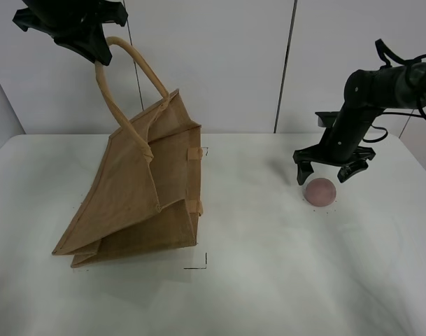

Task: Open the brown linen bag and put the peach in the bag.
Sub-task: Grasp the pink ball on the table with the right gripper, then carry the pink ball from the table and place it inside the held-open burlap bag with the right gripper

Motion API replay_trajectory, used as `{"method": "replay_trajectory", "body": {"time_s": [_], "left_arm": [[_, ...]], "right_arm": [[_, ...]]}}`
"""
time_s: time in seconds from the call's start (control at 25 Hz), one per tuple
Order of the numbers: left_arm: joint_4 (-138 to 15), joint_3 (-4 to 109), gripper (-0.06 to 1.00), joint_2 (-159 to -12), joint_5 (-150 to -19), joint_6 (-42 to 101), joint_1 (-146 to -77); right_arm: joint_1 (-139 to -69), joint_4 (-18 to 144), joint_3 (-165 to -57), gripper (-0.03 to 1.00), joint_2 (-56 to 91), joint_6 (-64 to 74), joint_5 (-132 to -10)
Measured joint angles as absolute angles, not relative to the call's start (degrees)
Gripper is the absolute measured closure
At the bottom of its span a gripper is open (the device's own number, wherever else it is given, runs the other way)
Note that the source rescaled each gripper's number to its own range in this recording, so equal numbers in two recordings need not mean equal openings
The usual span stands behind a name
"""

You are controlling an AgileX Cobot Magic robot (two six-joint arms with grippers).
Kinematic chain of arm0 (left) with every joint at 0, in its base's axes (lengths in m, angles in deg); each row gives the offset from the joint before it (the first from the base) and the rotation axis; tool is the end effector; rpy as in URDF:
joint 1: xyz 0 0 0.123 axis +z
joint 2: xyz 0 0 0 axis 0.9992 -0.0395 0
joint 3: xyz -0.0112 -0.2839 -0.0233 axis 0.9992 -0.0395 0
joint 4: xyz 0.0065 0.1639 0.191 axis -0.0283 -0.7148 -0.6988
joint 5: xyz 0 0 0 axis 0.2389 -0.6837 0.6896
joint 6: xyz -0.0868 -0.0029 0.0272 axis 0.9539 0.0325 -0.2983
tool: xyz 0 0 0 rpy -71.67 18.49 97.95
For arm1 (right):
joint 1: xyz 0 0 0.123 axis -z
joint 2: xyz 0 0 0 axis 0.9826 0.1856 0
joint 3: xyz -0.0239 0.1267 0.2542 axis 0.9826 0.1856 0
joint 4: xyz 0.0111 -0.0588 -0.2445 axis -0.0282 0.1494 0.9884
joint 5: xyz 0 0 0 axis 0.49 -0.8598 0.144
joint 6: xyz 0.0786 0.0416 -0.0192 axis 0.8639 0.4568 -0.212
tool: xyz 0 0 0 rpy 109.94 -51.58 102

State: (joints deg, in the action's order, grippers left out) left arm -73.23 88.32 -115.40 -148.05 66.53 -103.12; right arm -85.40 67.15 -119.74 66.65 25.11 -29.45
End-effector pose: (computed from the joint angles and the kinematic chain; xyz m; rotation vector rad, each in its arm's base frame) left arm 0.3778 -0.1061 0.4154 0.2547 2.4361 -0.1762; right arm 0.4278 0.0508 0.1539 -0.1793 2.9475 0.0952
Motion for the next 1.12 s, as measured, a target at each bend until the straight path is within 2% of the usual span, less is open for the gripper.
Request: {"method": "replay_trajectory", "body": {"time_s": [0.52,0.6,0.68,0.76,0.84,0.92,0.96,1.12], "left_arm": [[-73.23,88.32,0.94,-115.40,-148.05,66.47,-103.12],[-73.23,88.32,0.94,-115.40,-148.05,66.47,-103.12],[-73.23,88.32,0.94,-115.40,-148.05,66.47,-103.12],[-73.23,88.32,0.94,-115.40,-148.05,66.47,-103.12],[-73.23,88.32,0.94,-115.40,-148.05,66.47,-103.12],[-73.23,88.32,0.94,-115.40,-148.05,66.47,-103.12],[-73.23,88.32,0.94,-115.40,-148.05,66.47,-103.12],[-73.17,88.32,0.94,-115.40,-148.05,66.47,-103.12]], "right_arm": [[-85.00,67.84,-119.86,-0.03,71.32,27.18,-32.27],[-85.00,67.84,-119.86,0.00,71.78,27.25,-32.37],[-85.00,67.90,-119.86,0.12,71.78,27.31,-32.51],[-85.00,68.02,-119.86,0.33,71.78,27.31,-32.51],[-84.95,68.02,-119.86,0.65,71.78,27.31,-32.51],[-84.95,67.79,-120.06,0.90,71.54,27.31,-32.44],[-84.95,67.43,-120.06,0.96,71.16,27.31,-32.44],[-84.95,66.16,-120.84,0.97,68.78,26.02,-32.16]]}}
